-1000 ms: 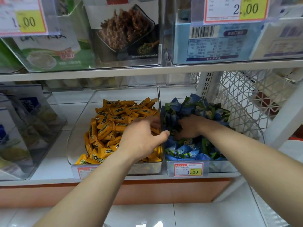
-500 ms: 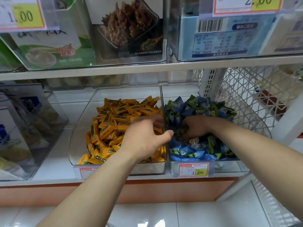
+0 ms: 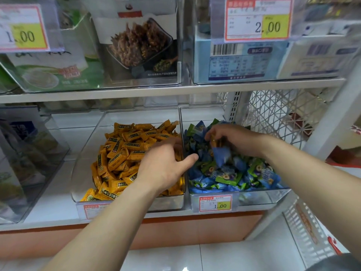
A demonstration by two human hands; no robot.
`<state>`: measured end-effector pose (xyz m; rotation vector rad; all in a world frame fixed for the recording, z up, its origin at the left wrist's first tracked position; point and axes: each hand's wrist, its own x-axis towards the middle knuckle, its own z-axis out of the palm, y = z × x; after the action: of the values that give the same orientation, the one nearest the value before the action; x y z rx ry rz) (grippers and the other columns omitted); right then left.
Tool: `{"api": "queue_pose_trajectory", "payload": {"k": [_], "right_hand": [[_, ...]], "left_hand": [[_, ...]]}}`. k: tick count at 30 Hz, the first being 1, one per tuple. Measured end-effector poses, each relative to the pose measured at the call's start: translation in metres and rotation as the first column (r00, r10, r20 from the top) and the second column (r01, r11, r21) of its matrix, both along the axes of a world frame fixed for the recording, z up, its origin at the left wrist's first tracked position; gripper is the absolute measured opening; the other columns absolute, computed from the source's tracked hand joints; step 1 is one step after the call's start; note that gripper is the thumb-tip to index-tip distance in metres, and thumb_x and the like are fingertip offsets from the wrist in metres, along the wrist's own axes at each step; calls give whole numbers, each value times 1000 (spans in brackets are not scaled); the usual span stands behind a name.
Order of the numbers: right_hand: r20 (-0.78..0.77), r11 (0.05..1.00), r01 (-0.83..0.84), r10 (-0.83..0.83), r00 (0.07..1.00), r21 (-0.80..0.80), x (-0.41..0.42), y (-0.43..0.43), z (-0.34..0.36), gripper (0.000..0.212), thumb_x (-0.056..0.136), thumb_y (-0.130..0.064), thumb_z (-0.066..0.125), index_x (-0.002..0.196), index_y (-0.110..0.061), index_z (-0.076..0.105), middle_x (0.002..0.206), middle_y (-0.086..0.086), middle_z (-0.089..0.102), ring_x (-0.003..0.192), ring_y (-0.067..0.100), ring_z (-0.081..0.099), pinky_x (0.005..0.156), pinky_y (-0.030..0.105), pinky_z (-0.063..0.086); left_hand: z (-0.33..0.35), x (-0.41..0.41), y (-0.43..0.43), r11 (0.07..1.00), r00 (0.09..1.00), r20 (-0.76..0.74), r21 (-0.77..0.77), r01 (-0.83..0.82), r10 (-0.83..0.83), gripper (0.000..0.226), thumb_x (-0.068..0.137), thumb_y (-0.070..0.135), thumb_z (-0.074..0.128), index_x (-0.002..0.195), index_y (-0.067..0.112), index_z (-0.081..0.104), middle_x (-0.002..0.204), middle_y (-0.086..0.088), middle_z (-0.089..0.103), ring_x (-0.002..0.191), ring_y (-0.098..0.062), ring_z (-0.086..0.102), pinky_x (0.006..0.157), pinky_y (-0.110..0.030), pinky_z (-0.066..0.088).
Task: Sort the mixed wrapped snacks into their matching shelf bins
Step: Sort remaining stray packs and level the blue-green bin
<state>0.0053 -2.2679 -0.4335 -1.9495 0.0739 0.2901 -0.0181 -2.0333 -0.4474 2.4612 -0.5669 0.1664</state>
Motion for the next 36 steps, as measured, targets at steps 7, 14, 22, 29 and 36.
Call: {"api": "queue_pose_trajectory", "payload": {"k": [7,14,22,29,36], "right_hand": [[145,921,-59,3,989,384,-18,21,16,23,82,3,73,100,-7,61,97,15,73,94,28,72,78,32,59],[214,861,-32,162,963,-507,-10,10,10,29,94,-48,59,96,-21,70,92,-3,72,83,13,67,76,35,52],[-266,448,-323,187,946,-834,13,6,-42,120,46,-90,59,149,-30,39,152,2,43,132,26,47,93,32,43],[-242,602,-288,158,957,-744,28,7,-65,133,48,-83,73,156,-25,19,158,6,30,140,29,36,113,43,37],[-231,696,-283,170,958,-660,35,2,-64,101,62,-67,77,147,-30,38,148,-4,47,129,20,49,102,32,41]], "left_hand": [[9,-4,-11,965,997,78,-262,23,-3,53,86,55,66,132,33,52,116,13,66,106,-6,60,86,-24,50],[18,11,23,964,935,236,-43,-262,265,36,89,35,68,123,29,61,107,6,66,96,-18,61,70,-29,51],[-2,-5,5,991,997,-36,119,-65,69,48,79,70,58,111,34,57,92,12,67,83,-10,65,70,-33,57],[-13,-4,8,995,996,-79,96,-21,28,64,71,80,51,116,36,54,99,17,65,90,-9,63,69,-27,52],[-11,-4,9,997,994,-113,73,-8,16,58,77,74,58,117,33,54,103,14,65,94,-11,62,76,-34,57]]}}
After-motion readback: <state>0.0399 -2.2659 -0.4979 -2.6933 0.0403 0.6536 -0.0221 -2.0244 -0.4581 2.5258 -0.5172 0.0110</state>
